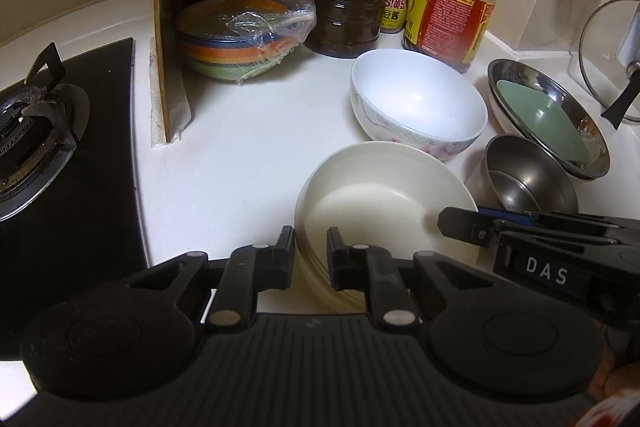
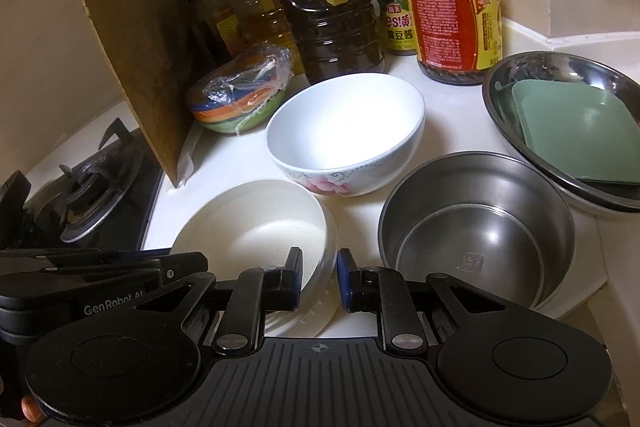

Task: Organize plates and bowls
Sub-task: 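Close the left gripper on the cream bowl rim while the right gripper closes beside it, then carry the cream bowls with both grippers and lower them onto the white floral bowl, then open both grippers to release the cream bowls, then withdraw both grippers up from the bowl stack, then move both grippers toward the rim of the small steel pot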

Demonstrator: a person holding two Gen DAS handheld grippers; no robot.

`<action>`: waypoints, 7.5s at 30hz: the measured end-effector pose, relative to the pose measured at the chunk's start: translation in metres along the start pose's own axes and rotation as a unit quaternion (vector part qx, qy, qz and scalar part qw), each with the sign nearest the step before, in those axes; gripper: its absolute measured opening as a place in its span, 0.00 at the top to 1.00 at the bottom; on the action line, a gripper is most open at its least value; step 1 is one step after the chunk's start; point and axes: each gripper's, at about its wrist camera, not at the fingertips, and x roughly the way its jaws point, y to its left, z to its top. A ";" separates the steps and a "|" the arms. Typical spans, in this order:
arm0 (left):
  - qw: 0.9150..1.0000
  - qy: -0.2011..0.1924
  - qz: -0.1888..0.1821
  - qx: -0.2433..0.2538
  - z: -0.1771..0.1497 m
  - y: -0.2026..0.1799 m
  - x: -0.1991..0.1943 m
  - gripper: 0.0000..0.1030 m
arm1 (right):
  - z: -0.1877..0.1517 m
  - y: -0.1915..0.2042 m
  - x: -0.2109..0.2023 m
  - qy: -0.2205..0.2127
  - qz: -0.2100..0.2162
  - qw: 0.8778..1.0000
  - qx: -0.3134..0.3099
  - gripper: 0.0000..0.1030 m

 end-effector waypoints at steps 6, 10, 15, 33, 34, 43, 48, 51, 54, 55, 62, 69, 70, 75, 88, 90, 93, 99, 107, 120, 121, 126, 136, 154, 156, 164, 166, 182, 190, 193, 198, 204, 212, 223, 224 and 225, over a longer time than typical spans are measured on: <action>1.000 -0.002 -0.001 -0.007 -0.003 0.001 -0.005 0.87 | -0.001 0.000 -0.003 0.001 0.006 1.000 -0.005 0.83; 1.000 -0.011 -0.003 -0.011 -0.003 0.001 -0.016 0.87 | -0.001 -0.001 -0.008 -0.001 0.013 1.000 -0.005 0.84; 0.999 -0.030 -0.006 -0.015 -0.001 0.000 -0.036 0.87 | 0.000 0.002 -0.021 -0.009 0.025 1.000 -0.007 0.84; 0.995 -0.096 -0.031 -0.014 0.032 -0.015 -0.065 0.87 | 0.038 0.003 -0.066 -0.078 0.035 0.996 -0.020 0.84; 0.995 -0.098 -0.032 -0.012 0.034 -0.016 -0.064 0.87 | 0.041 0.001 -0.067 -0.080 0.034 0.996 -0.019 0.84; 0.993 -0.110 -0.045 -0.004 0.065 -0.029 -0.045 0.87 | 0.070 -0.018 -0.061 -0.088 0.021 0.996 0.002 0.84; 0.993 -0.111 -0.043 0.006 0.081 -0.037 -0.028 0.86 | 0.089 -0.028 -0.051 -0.088 0.012 0.996 0.006 0.84; 0.993 -0.108 -0.042 0.006 0.088 -0.039 -0.018 0.86 | 0.097 -0.034 -0.042 -0.083 0.010 0.996 0.011 0.84; 0.994 -0.102 -0.041 0.004 0.092 -0.038 -0.010 0.86 | 0.102 -0.039 -0.032 -0.074 0.008 0.997 0.019 0.84; 0.994 -0.099 -0.040 0.004 0.094 -0.037 -0.007 0.86 | 0.103 -0.041 -0.029 -0.071 0.007 0.997 0.021 0.84; 0.996 -0.076 -0.039 0.000 0.101 -0.036 0.012 0.86 | 0.109 -0.049 -0.010 -0.048 0.001 0.998 0.033 0.84; 0.997 -0.060 -0.040 0.000 0.104 -0.036 0.021 0.87 | 0.111 -0.055 0.001 -0.021 -0.004 0.998 0.052 0.84; 0.998 -0.057 -0.040 -0.001 0.104 -0.036 0.022 0.87 | 0.112 -0.055 0.002 -0.017 -0.004 0.998 0.055 0.84; 0.998 -0.044 -0.038 -0.005 0.104 -0.035 0.030 0.87 | 0.115 -0.057 0.005 -0.004 -0.005 0.998 0.067 0.84; 0.999 -0.033 -0.033 -0.010 0.107 -0.033 0.037 0.86 | 0.115 -0.061 0.017 0.015 -0.010 0.996 0.084 0.84; 0.999 -0.035 -0.032 -0.008 0.108 -0.034 0.037 0.84 | 0.116 -0.061 0.017 0.012 -0.009 0.996 0.086 0.84; 0.999 -0.041 -0.027 -0.004 0.108 -0.034 0.035 0.81 | 0.116 -0.062 0.016 0.006 -0.012 0.996 0.089 0.84; 0.998 -0.056 -0.026 -0.003 0.109 -0.034 0.023 0.80 | 0.113 -0.065 0.007 -0.012 -0.006 0.995 0.100 0.84; 0.997 -0.067 -0.026 -0.006 0.098 -0.033 -0.002 0.79 | 0.106 -0.061 -0.012 -0.029 0.014 0.995 0.095 0.82; 0.998 -0.054 -0.018 -0.021 0.056 -0.027 -0.041 0.78 | 0.072 -0.047 -0.046 -0.025 0.059 0.994 0.090 0.67; 0.998 -0.053 -0.018 -0.023 0.053 -0.027 -0.043 0.78 | 0.068 -0.045 -0.048 -0.023 0.061 0.994 0.089 0.67; 0.998 -0.047 -0.011 -0.029 0.036 -0.026 -0.055 0.78 | 0.051 -0.040 -0.060 -0.016 0.072 0.993 0.087 0.65; 0.999 -0.024 -0.008 -0.028 0.001 -0.038 -0.072 0.78 | 0.014 -0.033 -0.082 0.008 0.083 0.995 0.058 0.61; 1.000 0.013 -0.008 -0.011 -0.045 -0.086 -0.081 0.78 | -0.038 -0.058 -0.110 0.056 0.053 0.996 0.034 0.61; 1.000 0.015 -0.005 -0.011 -0.049 -0.092 -0.083 0.78 | -0.044 -0.064 -0.115 0.058 0.050 0.996 0.036 0.61; 1.000 0.024 0.002 -0.020 -0.062 -0.110 -0.087 0.78 | -0.057 -0.082 -0.133 0.062 0.041 0.997 0.037 0.61; 0.999 0.025 0.004 -0.023 -0.065 -0.114 -0.089 0.78 | -0.059 -0.084 -0.137 0.061 0.040 0.997 0.036 0.61; 0.999 0.031 0.010 -0.029 -0.084 -0.145 -0.095 0.78 | -0.072 -0.112 -0.161 0.056 0.000 0.998 0.027 0.61; 0.998 0.035 0.022 -0.044 -0.088 -0.142 -0.099 0.78 | -0.071 -0.118 -0.164 0.047 0.007 0.998 0.031 0.61; 0.998 0.030 0.015 -0.048 -0.084 -0.139 -0.096 0.78 | -0.068 -0.119 -0.161 0.048 0.005 0.998 0.032 0.61; 0.999 0.014 0.008 -0.040 -0.072 -0.134 -0.086 0.76 | -0.061 -0.122 -0.156 0.033 0.000 0.998 0.047 0.61; 0.999 -0.001 -0.019 -0.030 -0.047 -0.128 -0.067 0.76 | -0.049 -0.123 -0.149 0.008 -0.008 0.997 0.074 0.61; 0.998 -0.006 -0.058 -0.040 -0.009 -0.109 -0.037 0.73 | -0.022 -0.124 -0.126 -0.012 -0.031 0.994 0.104 0.61; 0.998 -0.004 -0.066 -0.018 0.021 -0.102 0.002 0.74 | 0.008 -0.109 -0.081 -0.031 -0.060 0.993 0.092 0.61; 0.998 -0.003 -0.067 -0.014 0.022 -0.102 0.005 0.74 | 0.010 -0.109 -0.077 -0.029 -0.061 0.994 0.090 0.61; 0.998 -0.001 -0.067 -0.012 0.022 -0.102 0.008 0.74 | 0.011 -0.108 -0.073 -0.028 -0.063 0.994 0.087 0.61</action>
